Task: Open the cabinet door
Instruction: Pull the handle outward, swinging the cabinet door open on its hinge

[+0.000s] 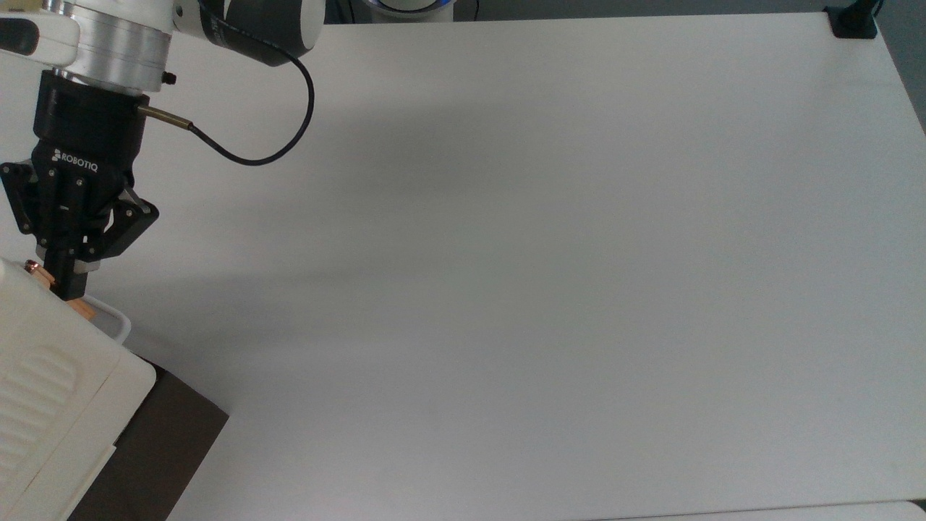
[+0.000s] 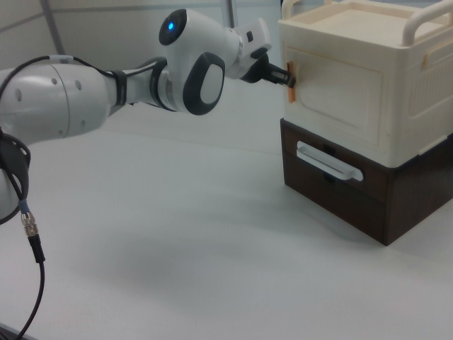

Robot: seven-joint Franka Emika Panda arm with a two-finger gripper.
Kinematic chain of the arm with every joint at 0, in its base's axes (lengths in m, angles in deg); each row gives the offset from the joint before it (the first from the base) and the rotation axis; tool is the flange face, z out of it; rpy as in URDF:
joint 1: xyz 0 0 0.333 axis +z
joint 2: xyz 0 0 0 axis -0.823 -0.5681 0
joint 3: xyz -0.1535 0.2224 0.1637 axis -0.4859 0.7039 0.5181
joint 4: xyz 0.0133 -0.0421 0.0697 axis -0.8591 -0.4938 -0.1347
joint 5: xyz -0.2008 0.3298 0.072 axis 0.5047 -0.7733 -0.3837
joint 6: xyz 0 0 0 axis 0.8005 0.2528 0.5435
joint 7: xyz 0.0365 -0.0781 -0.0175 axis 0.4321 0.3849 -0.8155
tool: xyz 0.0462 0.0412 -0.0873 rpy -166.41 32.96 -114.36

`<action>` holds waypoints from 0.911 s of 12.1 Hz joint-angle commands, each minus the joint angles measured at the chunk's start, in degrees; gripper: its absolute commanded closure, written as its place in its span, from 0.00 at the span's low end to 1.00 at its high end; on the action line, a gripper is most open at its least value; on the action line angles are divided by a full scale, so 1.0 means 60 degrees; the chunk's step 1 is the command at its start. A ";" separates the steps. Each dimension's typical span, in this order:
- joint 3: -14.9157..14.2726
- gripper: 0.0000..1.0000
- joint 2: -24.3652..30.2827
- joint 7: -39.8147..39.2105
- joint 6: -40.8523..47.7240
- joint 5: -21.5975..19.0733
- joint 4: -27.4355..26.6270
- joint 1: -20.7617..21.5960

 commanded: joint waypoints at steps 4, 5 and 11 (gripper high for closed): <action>0.0109 0.72 0.1827 0.0137 0.5027 -0.0708 -0.0679 -0.0029; 0.0109 0.55 0.1990 0.0006 0.5836 -0.0796 -0.0664 -0.0044; 0.0095 0.00 0.2562 -0.0536 0.9985 -0.0797 -0.0620 -0.0029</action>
